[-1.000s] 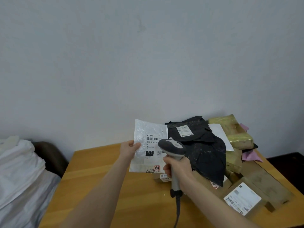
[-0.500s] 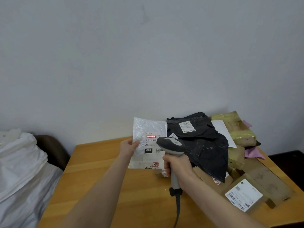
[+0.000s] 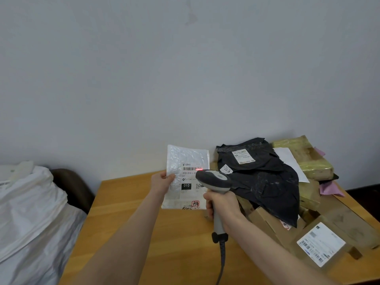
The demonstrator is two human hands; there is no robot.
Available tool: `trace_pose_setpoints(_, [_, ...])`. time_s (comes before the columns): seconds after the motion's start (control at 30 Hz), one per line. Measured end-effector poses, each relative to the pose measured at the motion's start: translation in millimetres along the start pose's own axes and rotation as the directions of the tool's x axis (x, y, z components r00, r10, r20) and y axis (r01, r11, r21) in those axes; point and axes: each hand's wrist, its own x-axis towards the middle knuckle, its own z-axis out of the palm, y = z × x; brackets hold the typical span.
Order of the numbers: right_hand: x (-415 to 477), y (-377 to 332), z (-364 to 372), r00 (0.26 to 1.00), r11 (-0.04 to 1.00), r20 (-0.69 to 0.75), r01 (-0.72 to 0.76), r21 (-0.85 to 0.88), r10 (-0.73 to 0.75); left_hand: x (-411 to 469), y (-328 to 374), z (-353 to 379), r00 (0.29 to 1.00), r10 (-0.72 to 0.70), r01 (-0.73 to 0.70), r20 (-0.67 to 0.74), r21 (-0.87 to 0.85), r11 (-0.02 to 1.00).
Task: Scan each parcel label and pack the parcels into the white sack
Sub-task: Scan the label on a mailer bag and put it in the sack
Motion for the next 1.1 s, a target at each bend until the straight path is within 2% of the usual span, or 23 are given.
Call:
trace_pose_setpoints(0.17, [4, 2, 21, 1.0, 1.0, 0.004, -0.012, -0.01, 0.012, 7, -2, -20, 1.0, 0.001, -0.001, -0.01, 0.0, 1.0])
trace_pose_setpoints(0.33, [7, 7, 42, 0.995, 1.0, 0.1, 0.01, -0.007, -0.009, 4, -2, -48, 0.999, 0.009, -0.007, -0.046, 0.034, 0.999])
trace_pose_setpoints(0.57, [18, 2, 95, 0.959, 0.997, 0.279, 0.065, -0.037, -0.052, -14, 0, -107, 0.974, 0.071, -0.063, -0.216, 0.043, 0.997])
trace_pose_setpoints(0.8, [14, -14, 199, 0.893, 0.997, 0.449, 0.042, -0.061, -0.01, -39, 8, -210, 0.903, 0.078, -0.064, -0.422, 0.046, 0.997])
trace_pose_setpoints(0.97, [-14, -14, 300, 0.852, 0.994, 0.523, 0.086, -0.07, -0.037, -50, 21, -310, 0.81, 0.134, -0.1, -0.571, 0.09, 0.991])
trace_pose_setpoints(1.1, [-34, -1, 390, 0.821, 0.989, 0.567, 0.127, -0.074, -0.063, -42, 26, -397, 0.75, 0.209, -0.149, -0.628, 0.148, 0.978])
